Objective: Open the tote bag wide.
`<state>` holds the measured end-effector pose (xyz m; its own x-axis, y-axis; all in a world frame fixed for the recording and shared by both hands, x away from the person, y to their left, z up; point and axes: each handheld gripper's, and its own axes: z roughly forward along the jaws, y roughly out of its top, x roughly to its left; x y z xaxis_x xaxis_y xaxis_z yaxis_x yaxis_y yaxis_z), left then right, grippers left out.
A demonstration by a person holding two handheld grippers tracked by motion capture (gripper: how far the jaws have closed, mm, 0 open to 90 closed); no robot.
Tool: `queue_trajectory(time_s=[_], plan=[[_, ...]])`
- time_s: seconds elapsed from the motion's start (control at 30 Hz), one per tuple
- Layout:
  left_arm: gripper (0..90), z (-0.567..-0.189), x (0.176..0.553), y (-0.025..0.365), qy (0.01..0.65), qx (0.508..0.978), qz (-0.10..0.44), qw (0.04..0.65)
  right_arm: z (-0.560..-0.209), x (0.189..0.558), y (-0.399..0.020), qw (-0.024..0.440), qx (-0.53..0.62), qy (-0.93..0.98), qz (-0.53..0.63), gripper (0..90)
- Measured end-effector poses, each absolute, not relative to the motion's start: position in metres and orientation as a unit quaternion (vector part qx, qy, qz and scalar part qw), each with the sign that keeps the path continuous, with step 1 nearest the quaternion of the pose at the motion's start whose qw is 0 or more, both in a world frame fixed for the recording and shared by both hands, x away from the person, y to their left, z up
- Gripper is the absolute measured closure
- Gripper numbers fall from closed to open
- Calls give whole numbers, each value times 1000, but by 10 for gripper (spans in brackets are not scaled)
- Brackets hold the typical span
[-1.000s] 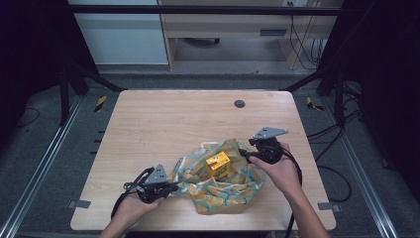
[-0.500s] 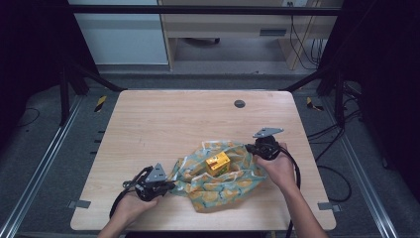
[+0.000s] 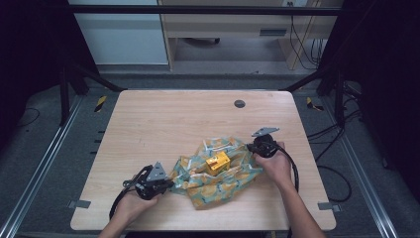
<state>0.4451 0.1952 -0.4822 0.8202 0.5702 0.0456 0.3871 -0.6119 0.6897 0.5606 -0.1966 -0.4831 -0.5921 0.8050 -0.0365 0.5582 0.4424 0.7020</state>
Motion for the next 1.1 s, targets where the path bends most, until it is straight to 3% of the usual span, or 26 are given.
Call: queue_trajectory(time_s=[1.1], plan=[[900, -479, 437, 195, 256, 893, 134, 344, -493, 574, -193, 190, 433, 818, 327, 900]])
